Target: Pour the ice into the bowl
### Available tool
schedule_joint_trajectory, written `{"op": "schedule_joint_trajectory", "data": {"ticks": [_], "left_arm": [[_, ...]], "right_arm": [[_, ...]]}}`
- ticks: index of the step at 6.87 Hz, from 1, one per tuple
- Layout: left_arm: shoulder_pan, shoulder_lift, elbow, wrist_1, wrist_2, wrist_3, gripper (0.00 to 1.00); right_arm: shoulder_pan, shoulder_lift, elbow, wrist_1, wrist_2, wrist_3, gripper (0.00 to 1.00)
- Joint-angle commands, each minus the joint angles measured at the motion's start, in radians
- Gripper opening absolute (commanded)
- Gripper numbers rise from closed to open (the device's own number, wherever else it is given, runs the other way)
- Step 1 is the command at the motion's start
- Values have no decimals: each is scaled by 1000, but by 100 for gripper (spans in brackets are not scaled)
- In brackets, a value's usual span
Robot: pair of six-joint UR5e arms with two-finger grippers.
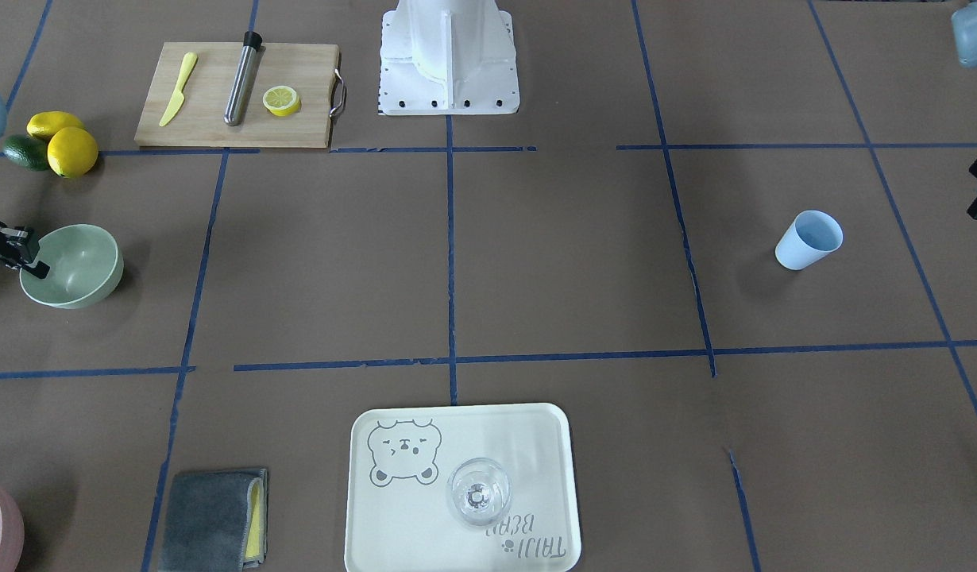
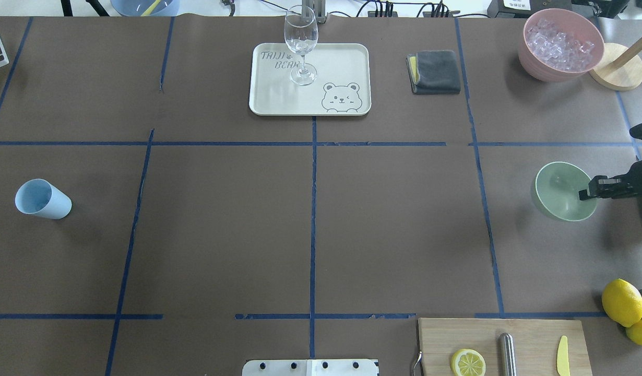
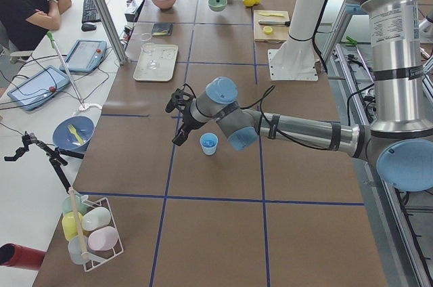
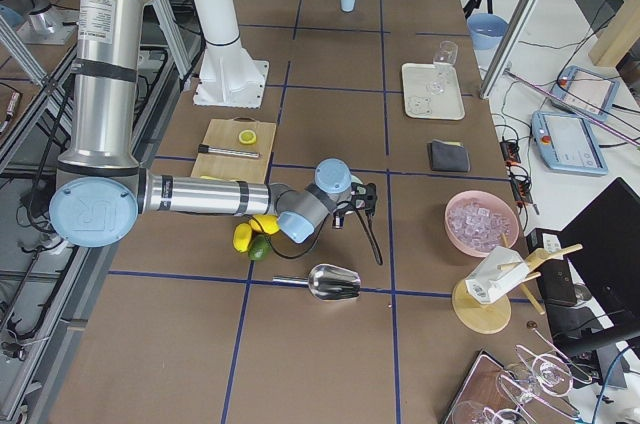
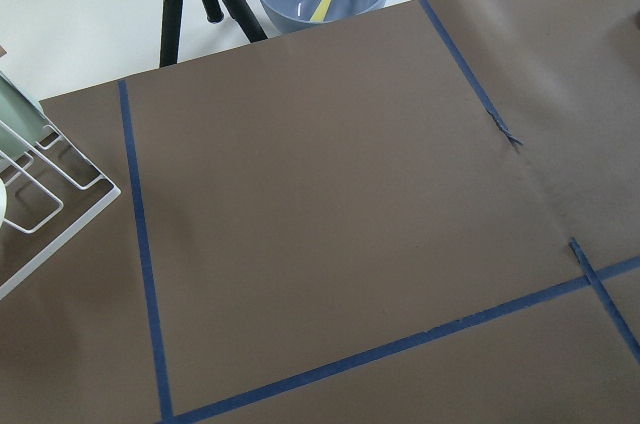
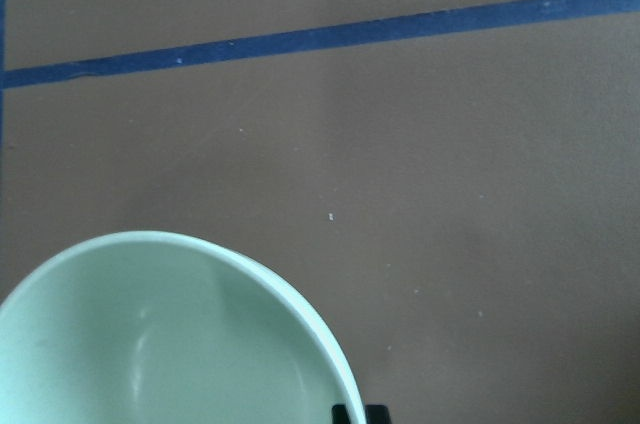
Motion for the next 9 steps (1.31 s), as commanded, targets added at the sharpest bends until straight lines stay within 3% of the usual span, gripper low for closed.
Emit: {"op": "schedule_joint_trajectory", "data": {"ticks": [1, 3, 4, 5, 6, 8, 9], "left_arm": [[204, 106, -44, -147, 234, -210, 98], [374, 212, -52, -287, 436, -338, 98], [458, 252, -52, -338, 547, -392, 98], [596, 267, -49, -341, 716, -482, 98], [698, 273, -46, -338, 815, -554, 98], [923, 274, 40, -333, 1085, -740, 99], [961, 274, 46, -332, 1132, -759, 99]], "right_arm": [[3, 20, 109, -79, 55, 114, 0], [11, 142, 281, -430, 57, 120, 0], [6, 215, 301, -531, 57, 123, 0], [-27, 293, 306, -591, 52, 211, 0], [-82, 361, 304, -601, 34, 309, 0], [-185, 472, 303, -669, -59, 424, 0], [-188, 525, 307, -749, -70, 424, 0]]}}
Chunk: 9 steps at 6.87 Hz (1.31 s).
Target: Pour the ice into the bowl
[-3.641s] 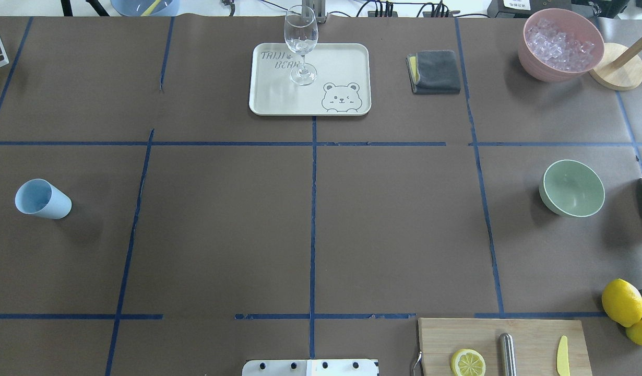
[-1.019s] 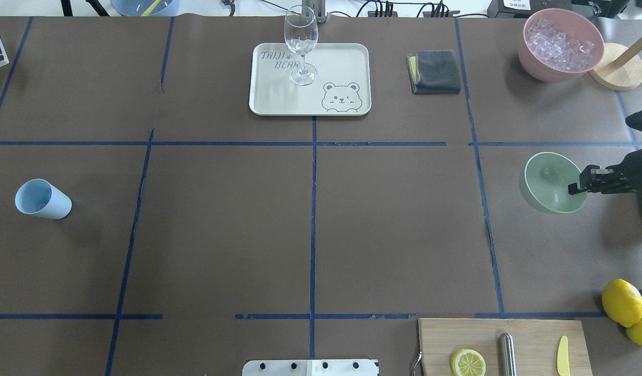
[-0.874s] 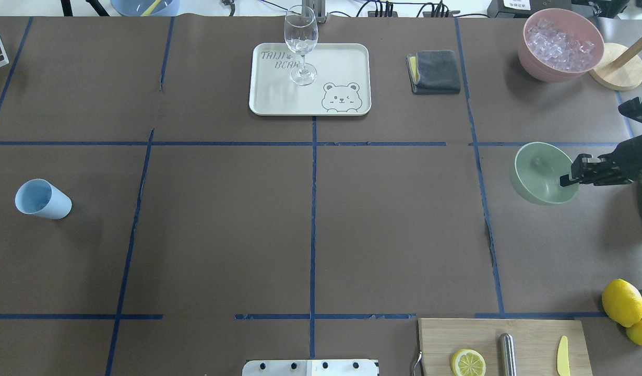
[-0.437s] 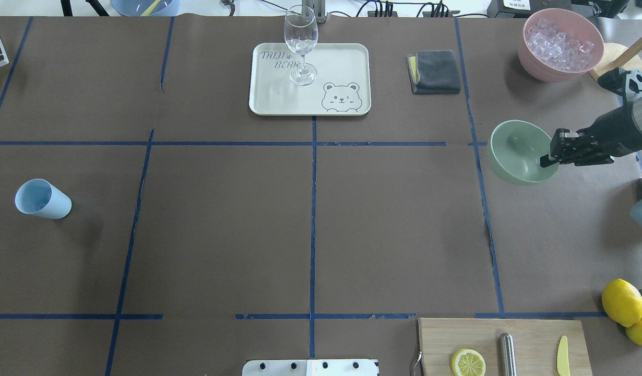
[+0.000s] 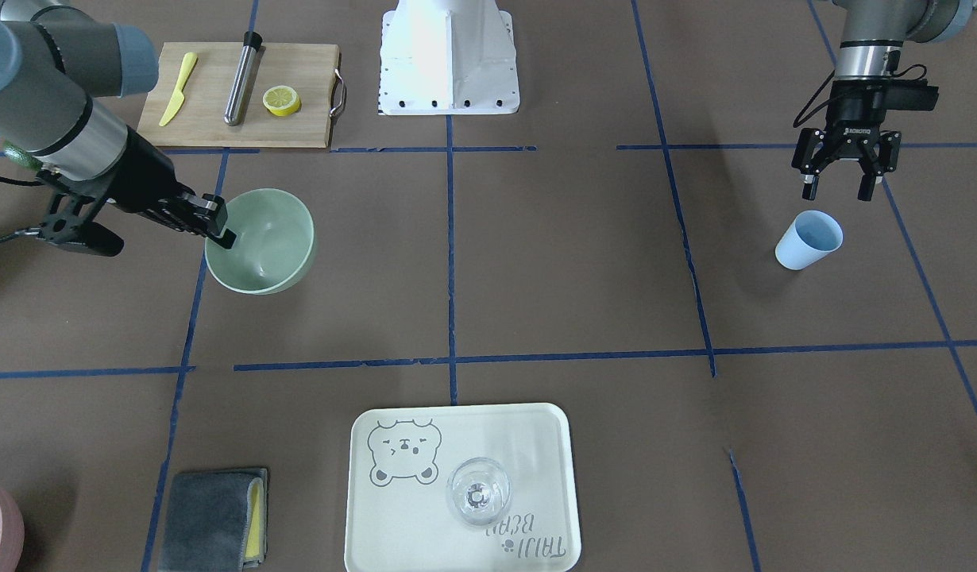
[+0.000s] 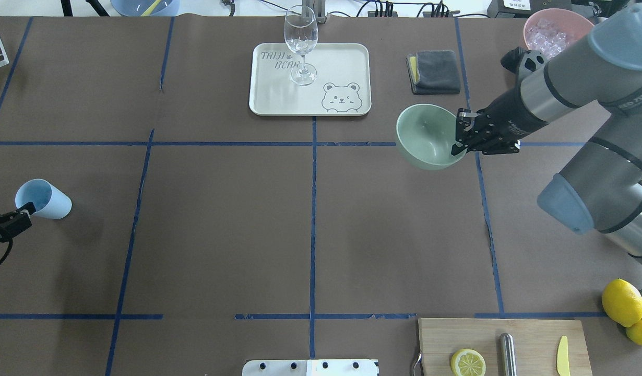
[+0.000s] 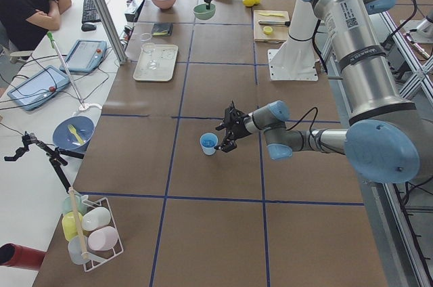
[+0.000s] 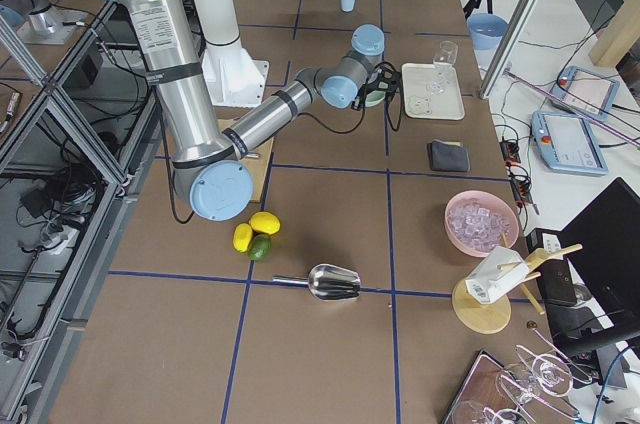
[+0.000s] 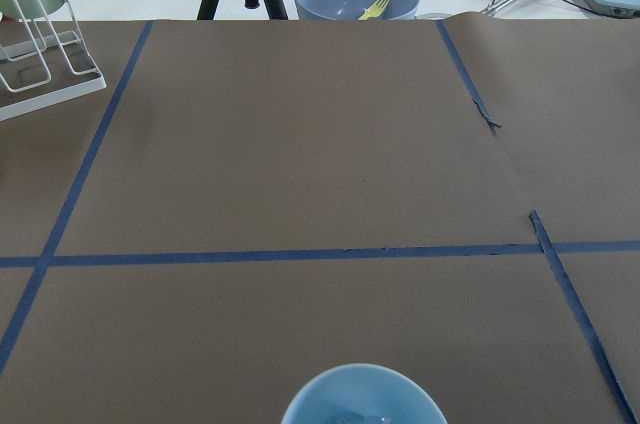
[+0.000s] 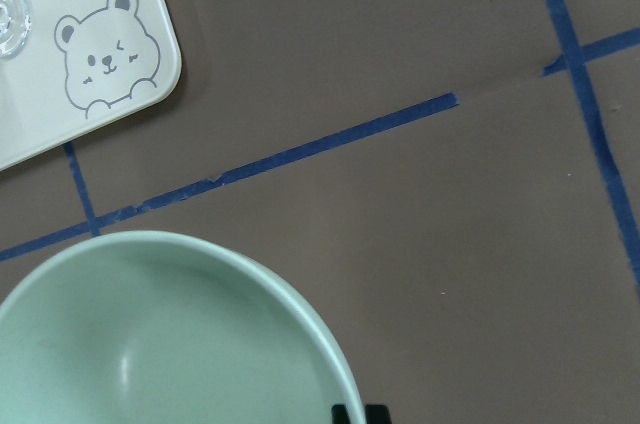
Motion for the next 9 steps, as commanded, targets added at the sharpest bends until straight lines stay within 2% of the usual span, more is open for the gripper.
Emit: {"op": "schedule_joint_trajectory", "data": {"ticks": [1, 4, 6, 9], "left_arm": [[86, -5, 46, 2, 102, -75, 99], [132, -115, 152, 48, 232, -123, 99], [133, -177, 227, 54, 366, -124, 99], [133, -243, 312, 49, 444, -126, 99]], "right_arm": [[-28, 85, 5, -105, -41, 25, 0], [-61, 86, 17, -107, -72, 28, 0], [-84, 89, 23, -106, -83, 86, 0], [-99, 87, 29, -107, -107, 87, 0]]}}
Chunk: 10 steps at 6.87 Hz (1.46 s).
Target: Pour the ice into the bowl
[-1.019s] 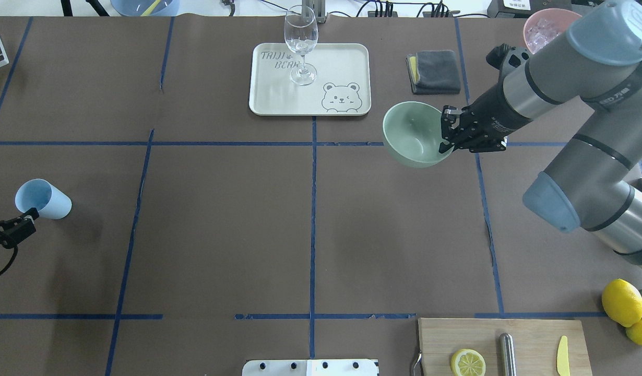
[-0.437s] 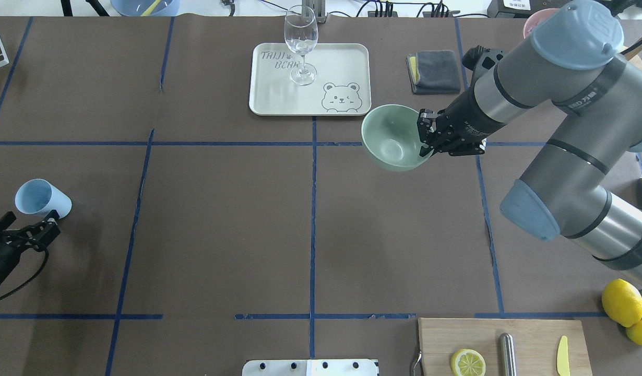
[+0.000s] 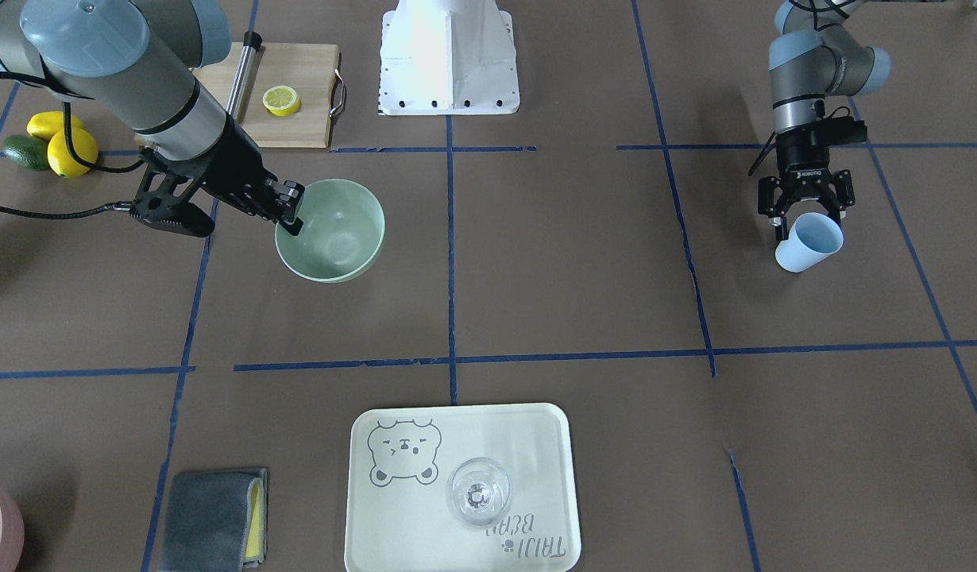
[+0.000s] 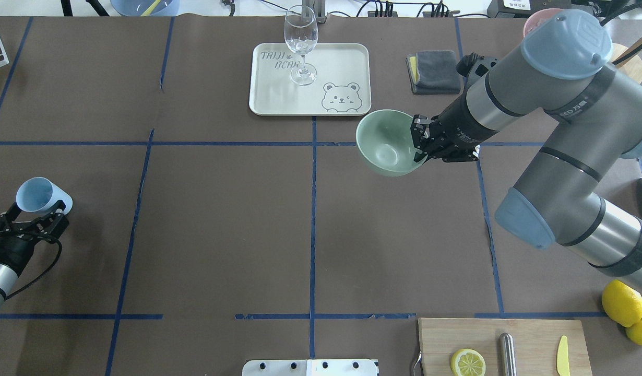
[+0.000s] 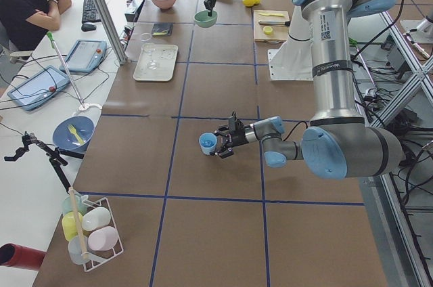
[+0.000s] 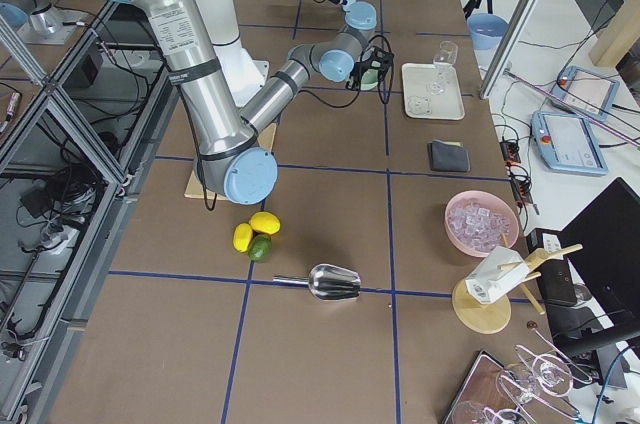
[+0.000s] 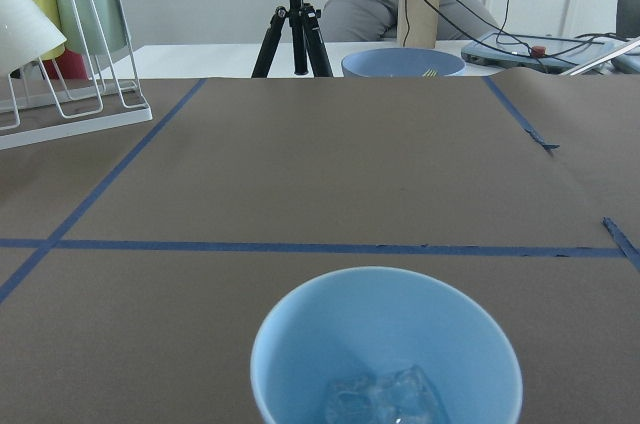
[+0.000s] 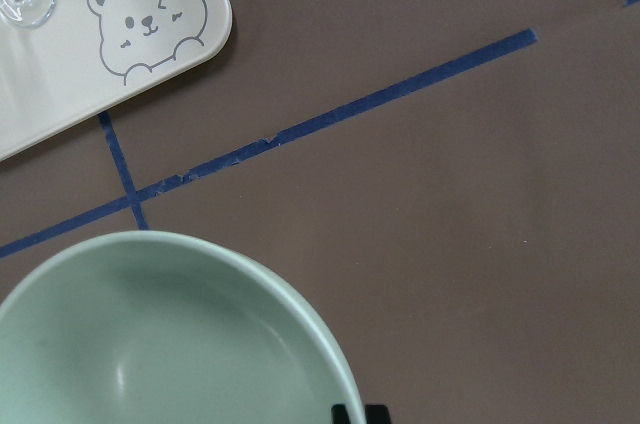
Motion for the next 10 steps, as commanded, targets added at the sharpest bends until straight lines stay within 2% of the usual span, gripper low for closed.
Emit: {"op": "schedule_joint_trajectory", "data": {"ticks": [1, 3, 5, 6, 7, 8, 10], "left_arm": [[0, -24, 39, -7, 46, -1, 99], [0, -90, 92, -7, 46, -1, 99], [0, -102, 105, -4, 45, 3, 98], [-5, -98, 102, -11, 43, 5, 74], [-11, -96, 93, -13, 43, 6, 17], [-20, -87, 91, -15, 43, 11, 0], [-73, -82, 39, -39, 34, 82, 0]], "right_arm": [[-9, 0, 4, -1, -11, 2, 0], [-10, 0, 4, -1, -13, 2, 0], [-10, 0, 4, 1, -13, 2, 0], [-10, 1, 4, 1, -13, 2, 0], [-10, 0, 4, -1, -13, 2, 0], [-10, 0, 4, -1, -13, 3, 0], [-50, 6, 4, 1, -48, 12, 0]]}}
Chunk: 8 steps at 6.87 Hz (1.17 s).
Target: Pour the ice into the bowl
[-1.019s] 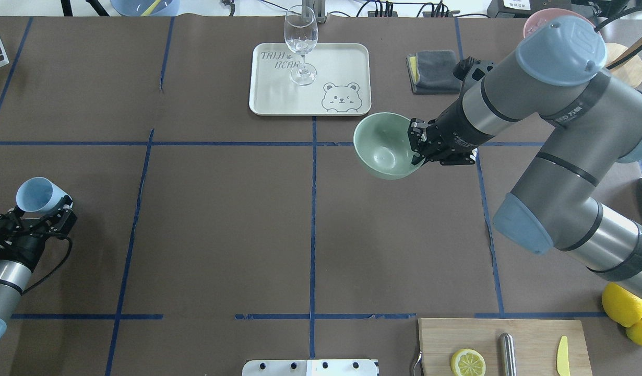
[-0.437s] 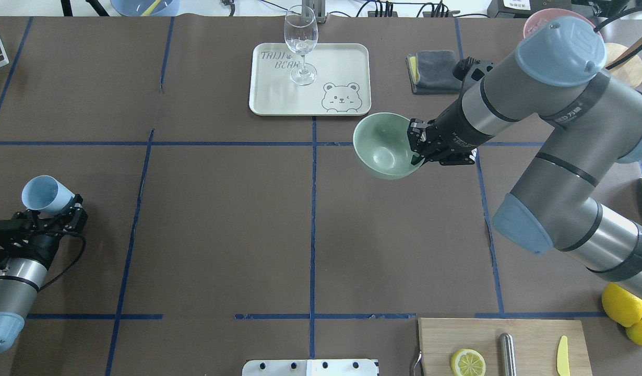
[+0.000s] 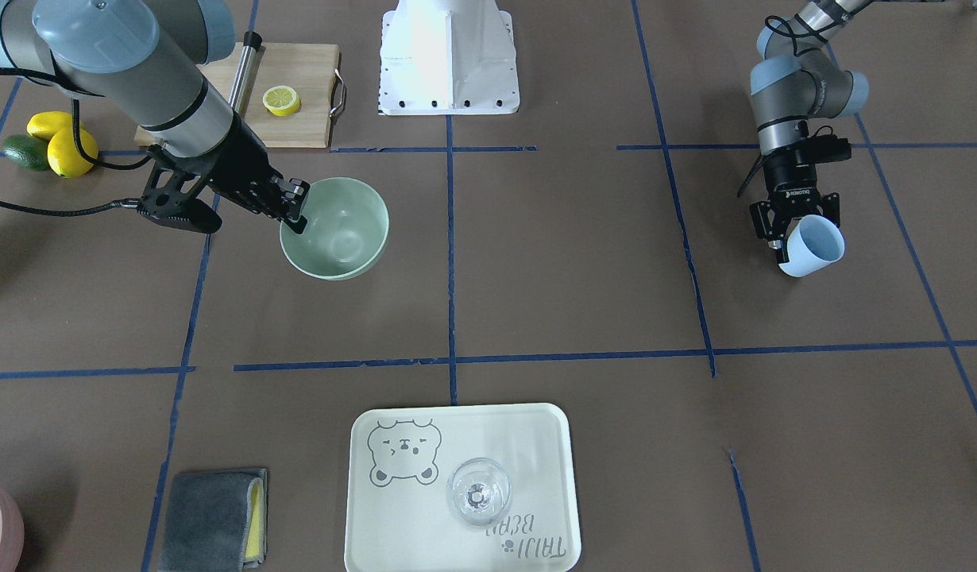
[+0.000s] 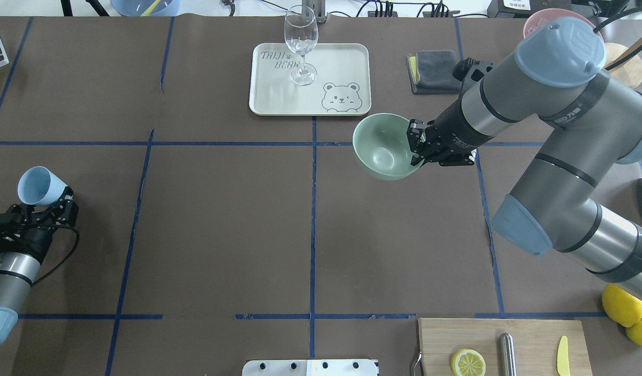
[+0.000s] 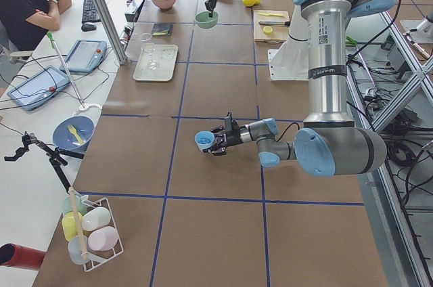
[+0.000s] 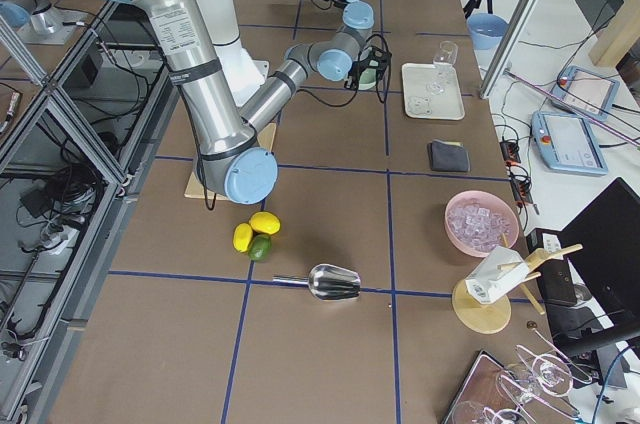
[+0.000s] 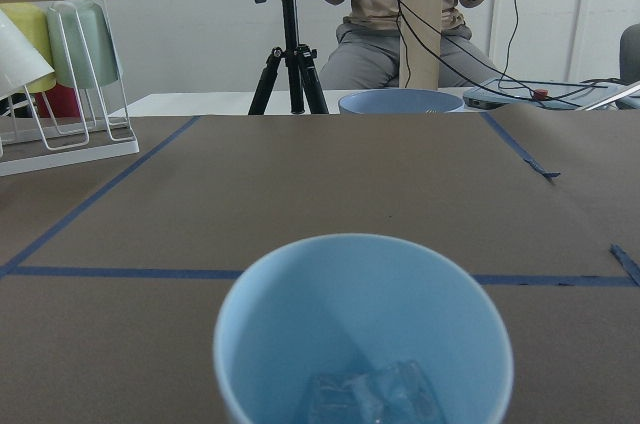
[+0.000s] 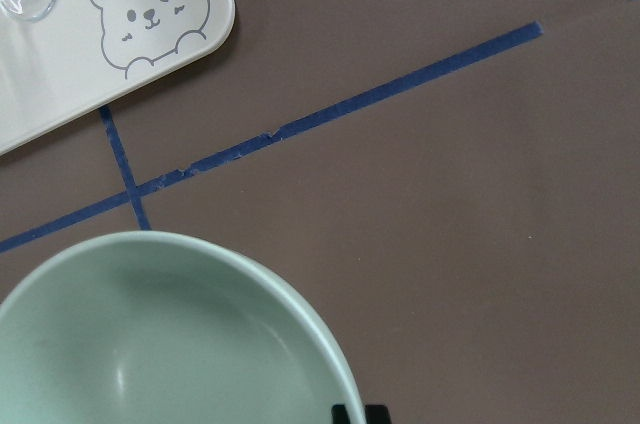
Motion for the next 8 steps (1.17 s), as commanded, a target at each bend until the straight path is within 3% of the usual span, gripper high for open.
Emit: {"op": "schedule_joint_trajectory", "data": {"ticks": [1, 2, 4, 6, 8], "left_arm": [[-65, 11, -81, -59, -39, 114, 0], [-123, 23, -108, -61, -94, 298, 0], [-150, 20, -116, -63, -101, 366, 0], [-206, 19, -169, -64, -183, 378, 0], [-210, 12, -182, -63, -196, 541, 0]], "right_arm": [[-114, 41, -10, -1, -117, 44, 0], [-187, 78, -22, -3, -186, 56, 0], [-299, 226, -144, -4, -303, 58, 0], [-359, 445, -421, 4, -395, 56, 0], [-375, 550, -601, 69, -429, 44, 0]]}}
